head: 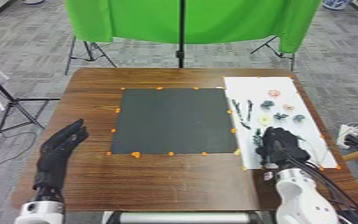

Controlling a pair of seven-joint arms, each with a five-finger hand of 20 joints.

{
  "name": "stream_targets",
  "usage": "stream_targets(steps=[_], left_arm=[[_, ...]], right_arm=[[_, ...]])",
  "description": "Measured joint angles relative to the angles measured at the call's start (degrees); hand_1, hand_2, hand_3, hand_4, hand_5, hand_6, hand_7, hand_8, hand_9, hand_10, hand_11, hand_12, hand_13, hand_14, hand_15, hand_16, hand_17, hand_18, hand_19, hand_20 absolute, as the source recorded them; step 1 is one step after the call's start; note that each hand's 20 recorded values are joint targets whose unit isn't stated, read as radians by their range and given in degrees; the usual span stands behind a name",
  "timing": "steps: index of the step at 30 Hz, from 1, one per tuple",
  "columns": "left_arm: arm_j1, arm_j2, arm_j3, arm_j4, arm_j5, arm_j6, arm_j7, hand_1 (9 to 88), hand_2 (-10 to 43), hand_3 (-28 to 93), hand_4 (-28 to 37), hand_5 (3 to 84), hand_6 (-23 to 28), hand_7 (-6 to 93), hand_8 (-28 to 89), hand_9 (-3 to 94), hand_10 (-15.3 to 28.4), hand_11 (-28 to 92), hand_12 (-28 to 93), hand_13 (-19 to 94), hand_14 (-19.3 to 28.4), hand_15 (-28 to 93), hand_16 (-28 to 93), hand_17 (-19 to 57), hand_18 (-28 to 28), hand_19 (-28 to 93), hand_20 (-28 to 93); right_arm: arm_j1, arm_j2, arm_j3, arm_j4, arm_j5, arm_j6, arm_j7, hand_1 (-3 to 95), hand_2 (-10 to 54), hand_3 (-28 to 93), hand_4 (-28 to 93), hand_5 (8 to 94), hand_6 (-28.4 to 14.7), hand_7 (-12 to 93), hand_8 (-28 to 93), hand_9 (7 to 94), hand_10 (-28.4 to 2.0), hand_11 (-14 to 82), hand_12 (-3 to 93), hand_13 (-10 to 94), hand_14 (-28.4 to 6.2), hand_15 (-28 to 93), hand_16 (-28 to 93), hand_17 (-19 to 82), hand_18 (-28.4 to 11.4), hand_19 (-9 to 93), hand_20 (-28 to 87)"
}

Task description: Arrange flowers

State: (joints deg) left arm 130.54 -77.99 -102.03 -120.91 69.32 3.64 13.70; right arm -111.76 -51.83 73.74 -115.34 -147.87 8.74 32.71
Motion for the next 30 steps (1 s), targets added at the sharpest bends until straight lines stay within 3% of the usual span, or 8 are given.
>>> stream_targets(steps=[7,9,14,19,21,23,28,30], left_arm=[[0.1,-0.10,-2.51,-1.72,-0.95,-1.22,-0.71,29.5,-4.3,65,-18.8,42.2,3.8,8.8,-6,39.0,12.4,15,10,31,16.8,24,-3,5.2,17.1,20,21],[0.3,-0.44,-4.10,-2.45,-2.19,-3.71,-2.37,29.0,-3.8,64,-18.9,42.3,4.6,7.7,-5,38.8,12.7,15,10,30,17.3,24,-3,4.8,17.9,20,20],[0.6,-1.31,-7.65,-3.64,-5.15,-11.38,-8.88,27.4,0.2,63,-21.0,43.1,6.1,5.8,-5,38.5,13.1,14,10,30,17.9,23,-2,3.4,18.4,20,18],[1.2,-1.64,-8.45,-3.81,-6.65,-12.87,-11.80,23.0,7.6,64,-27.7,43.7,7.0,5.4,-5,38.6,13.6,14,10,29,18.3,23,-2,2.3,17.9,22,17],[1.6,-1.70,-8.43,-3.83,-7.12,-12.52,-11.85,21.5,12.0,62,-28.2,44.2,7.3,5.7,-5,39.2,14.2,15,10,29,18.6,24,-2,1.8,17.3,22,18],[2.1,-1.70,-8.08,-3.89,-7.69,-10.77,-11.68,20.8,13.4,61,-28.2,44.2,7.2,5.9,-5,39.4,14.3,15,9,29,18.7,25,-3,1.7,16.9,22,18],[2.7,-1.62,-5.94,-3.89,-9.27,-0.83,-9.90,20.3,20.3,56,-28.3,44.4,7.1,6.1,-5,39.6,14.3,15,9,29,18.7,25,-3,1.6,16.0,22,18],[2.8,-1.62,-5.79,-3.76,-9.48,0.37,-9.27,20.2,20.7,56,-28.3,44.5,7.2,6.0,-5,39.7,14.4,15,9,29,18.7,25,-3,1.7,15.8,22,18]], right_arm=[[-0.8,0.0,0.6,0.1,1.2,3.7,-0.8,88.1,-9.5,-28,61,84.0,-2.4,33,22,90.0,-11.3,41.9,36.2,94,-1.6,66,27,74,-8.8,93,54],[-1.5,-0.1,1.3,-1.0,2.4,5.4,-0.9,88.0,-9.5,-28,62,83.8,-2.4,34,22,89.8,-11.4,42.7,35.9,94,-1.5,66,27,75,-8.8,93,54],[-0.7,-0.1,0.5,-7.7,7.6,6.4,-1.3,87.8,-9.5,-28,62,83.6,-2.6,34,22,89.5,-11.7,43.8,35.3,94,-1.4,66,27,75,-8.7,93,55],[9.1,-0.5,-9.7,-7.5,12.9,6.4,-2.4,87.7,-9.5,-28,63,83.3,-2.6,35,22,89.3,-11.8,44.4,34.7,94,-1.4,67,27,75,-8.7,93,55],[14.4,-1.6,-14.9,-4.9,15.3,6.4,-3.3,87.8,-9.5,-28,62,83.2,-2.7,35,21,89.2,-11.8,44.5,34.6,94,-1.4,67,27,75,-8.7,93,56],[19.5,-3.5,-19.5,-1.5,17.7,6.4,-4.4,87.7,-9.5,-28,63,83.2,-2.7,35,21,89.1,-11.8,44.6,34.4,94,-1.5,67,27,75,-8.6,93,56],[30.2,-9.3,-29.7,6.5,21.0,6.2,-5.9,87.7,-9.5,-28,62,83.0,-2.7,36,21,89.0,-11.8,45.0,34.1,94,-1.5,67,27,75,-8.7,93,56],[33.9,-11.3,-33.6,8.7,21.4,6.2,-5.9,87.5,-9.5,-28,63,83.0,-2.8,36,21,89.0,-11.9,45.1,34.0,94,-1.4,67,27,75,-8.7,93,56]])
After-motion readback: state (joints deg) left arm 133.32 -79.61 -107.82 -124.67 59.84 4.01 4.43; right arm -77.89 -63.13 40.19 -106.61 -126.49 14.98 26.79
